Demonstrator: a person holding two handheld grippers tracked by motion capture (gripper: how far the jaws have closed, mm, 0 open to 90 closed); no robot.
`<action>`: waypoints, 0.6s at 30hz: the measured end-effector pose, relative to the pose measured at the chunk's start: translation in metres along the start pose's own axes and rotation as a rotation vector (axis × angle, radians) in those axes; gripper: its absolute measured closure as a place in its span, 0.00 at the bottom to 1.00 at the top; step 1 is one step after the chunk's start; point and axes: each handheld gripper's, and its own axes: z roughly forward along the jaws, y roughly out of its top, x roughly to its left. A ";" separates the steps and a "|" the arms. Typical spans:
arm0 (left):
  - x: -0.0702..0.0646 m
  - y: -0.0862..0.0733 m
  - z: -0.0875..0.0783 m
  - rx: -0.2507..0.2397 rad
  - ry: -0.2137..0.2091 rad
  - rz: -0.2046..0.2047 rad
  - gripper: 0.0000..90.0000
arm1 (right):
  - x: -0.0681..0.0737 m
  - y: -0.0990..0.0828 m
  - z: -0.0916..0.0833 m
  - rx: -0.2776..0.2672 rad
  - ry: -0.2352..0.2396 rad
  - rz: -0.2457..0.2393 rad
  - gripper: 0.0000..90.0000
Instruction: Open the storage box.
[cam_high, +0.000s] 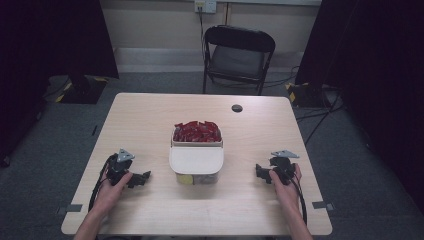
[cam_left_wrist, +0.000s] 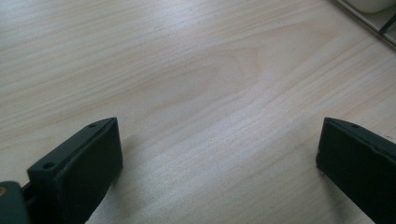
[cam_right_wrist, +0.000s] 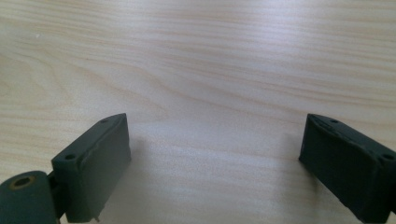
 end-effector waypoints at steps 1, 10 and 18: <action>0.000 0.000 0.000 0.000 0.000 0.002 0.00 | 0.001 -0.001 0.000 0.000 -0.011 0.006 0.09; 0.000 0.000 0.000 0.000 0.000 -0.001 0.00 | -0.001 0.000 -0.004 0.016 -0.003 0.006 0.14; 0.000 0.000 0.000 0.000 0.002 0.002 0.00 | 0.000 0.003 -0.010 0.000 0.023 0.005 0.17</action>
